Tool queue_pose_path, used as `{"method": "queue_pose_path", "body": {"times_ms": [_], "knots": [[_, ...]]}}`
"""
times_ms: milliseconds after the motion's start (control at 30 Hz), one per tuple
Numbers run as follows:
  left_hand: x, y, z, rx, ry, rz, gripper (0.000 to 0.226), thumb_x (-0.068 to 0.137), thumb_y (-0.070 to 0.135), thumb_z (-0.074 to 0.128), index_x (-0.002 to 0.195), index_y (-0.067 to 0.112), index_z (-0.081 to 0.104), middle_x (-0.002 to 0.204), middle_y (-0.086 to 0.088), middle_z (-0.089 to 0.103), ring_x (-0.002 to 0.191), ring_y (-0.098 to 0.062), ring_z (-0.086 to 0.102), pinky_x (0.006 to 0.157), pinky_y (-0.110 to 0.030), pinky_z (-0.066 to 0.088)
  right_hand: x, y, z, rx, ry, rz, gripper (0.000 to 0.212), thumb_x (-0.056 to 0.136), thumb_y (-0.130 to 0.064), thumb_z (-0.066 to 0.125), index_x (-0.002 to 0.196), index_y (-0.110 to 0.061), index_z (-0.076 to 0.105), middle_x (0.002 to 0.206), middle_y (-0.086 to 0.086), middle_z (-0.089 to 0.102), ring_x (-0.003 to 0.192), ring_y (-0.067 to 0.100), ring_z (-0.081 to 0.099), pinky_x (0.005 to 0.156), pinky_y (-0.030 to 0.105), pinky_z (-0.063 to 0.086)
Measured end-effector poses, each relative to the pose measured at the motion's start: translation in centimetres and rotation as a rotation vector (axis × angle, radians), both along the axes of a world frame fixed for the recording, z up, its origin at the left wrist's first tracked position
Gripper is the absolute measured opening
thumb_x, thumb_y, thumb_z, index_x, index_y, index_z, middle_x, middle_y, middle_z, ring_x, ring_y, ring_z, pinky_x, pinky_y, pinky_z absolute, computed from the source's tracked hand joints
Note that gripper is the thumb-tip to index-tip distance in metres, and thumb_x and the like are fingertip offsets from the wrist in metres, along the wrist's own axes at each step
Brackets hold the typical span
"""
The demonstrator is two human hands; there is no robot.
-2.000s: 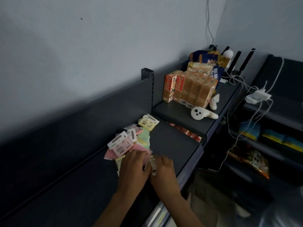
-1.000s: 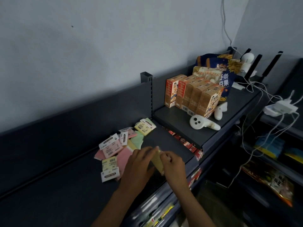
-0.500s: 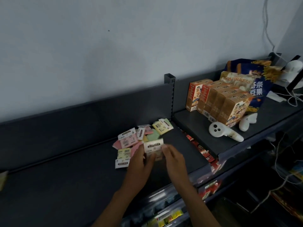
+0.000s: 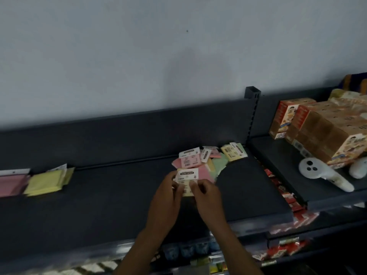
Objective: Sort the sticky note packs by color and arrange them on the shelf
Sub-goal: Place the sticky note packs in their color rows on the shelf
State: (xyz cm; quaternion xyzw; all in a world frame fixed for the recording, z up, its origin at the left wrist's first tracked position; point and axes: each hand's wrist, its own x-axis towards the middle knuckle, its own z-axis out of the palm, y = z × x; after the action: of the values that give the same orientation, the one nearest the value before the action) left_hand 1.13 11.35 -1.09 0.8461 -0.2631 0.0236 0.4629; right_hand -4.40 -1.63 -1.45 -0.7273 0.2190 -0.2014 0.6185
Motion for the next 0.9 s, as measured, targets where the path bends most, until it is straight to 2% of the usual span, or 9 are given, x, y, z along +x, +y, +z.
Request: {"method": "queue_pose_path", "body": {"times_ms": [100,200,267,367,567,733,900], "knots": [[0.8,2.9,-0.2,0.118,-0.091,0.118,0.038,0.105,0.041,0.043,0.142,0.036,0.04,0.126,0.016,0.057,0.108,-0.001,0.055,0.086,-0.029,0.054,1.8,2.7,0.1,0.013,-0.02,0.071,0.019,0.1,-0.029,0.059,0.088,-0.018,0.068,0.072,-0.006,0.065,0.061,0.002,0.057,0.057,0.019,0.041],[1.6,6.0,0.4,0.21,-0.206,0.233,0.033,0.105,0.031,0.048,0.138,0.029,0.048,0.114,0.01,0.06,0.096,-0.006,0.053,0.08,-0.028,0.049,3.6,6.0,0.3,0.031,-0.025,0.143,0.011,0.1,-0.027,0.06,0.108,-0.024,0.065,0.089,-0.004,0.07,0.079,0.009,0.066,0.064,0.025,0.049],[2.2,8.4,0.4,0.346,-0.379,0.314,0.026,0.103,0.024,0.049,0.128,0.023,0.057,0.104,0.007,0.063,0.088,-0.013,0.054,0.078,-0.031,0.041,4.6,8.4,0.4,0.049,-0.038,0.206,0.022,0.099,-0.023,0.061,0.12,-0.027,0.061,0.101,-0.008,0.072,0.09,0.008,0.069,0.075,0.028,0.057],[3.3,12.2,0.0,0.466,-0.528,0.424,0.029,0.101,0.029,0.041,0.116,0.02,0.064,0.101,0.004,0.064,0.094,-0.02,0.059,0.087,-0.036,0.036,6.0,11.9,0.3,0.028,-0.025,0.273,0.033,0.098,-0.022,0.062,0.13,-0.028,0.058,0.106,-0.011,0.072,0.095,0.004,0.069,0.083,0.036,0.06],[4.6,20.0,-0.6,0.516,-0.537,0.512,0.029,0.1,0.029,0.043,0.114,0.019,0.065,0.101,0.001,0.065,0.099,-0.023,0.06,0.093,-0.042,0.041,8.9,19.4,0.1,-0.033,0.034,0.353,0.044,0.098,-0.029,0.061,0.141,-0.026,0.05,0.102,-0.008,0.073,0.093,0.009,0.07,0.084,0.046,0.059],[6.3,27.1,-0.9,0.506,-0.535,0.522,0.03,0.098,0.028,0.041,0.115,0.017,0.064,0.101,0.001,0.065,0.097,-0.022,0.06,0.091,-0.039,0.039,10.6,26.4,0.3,-0.037,0.045,0.391,0.042,0.1,-0.03,0.059,0.141,-0.027,0.049,0.112,-0.01,0.071,0.098,0.005,0.068,0.088,0.041,0.059],[7.7,33.4,-1.5,0.506,-0.537,0.493,0.033,0.095,0.024,0.044,0.117,0.014,0.066,0.105,-0.001,0.067,0.099,-0.025,0.062,0.091,-0.04,0.039,12.5,32.5,0.3,-0.049,0.047,0.397,0.039,0.101,-0.03,0.057,0.139,-0.025,0.052,0.107,-0.005,0.073,0.092,0.01,0.07,0.08,0.036,0.06]]}}
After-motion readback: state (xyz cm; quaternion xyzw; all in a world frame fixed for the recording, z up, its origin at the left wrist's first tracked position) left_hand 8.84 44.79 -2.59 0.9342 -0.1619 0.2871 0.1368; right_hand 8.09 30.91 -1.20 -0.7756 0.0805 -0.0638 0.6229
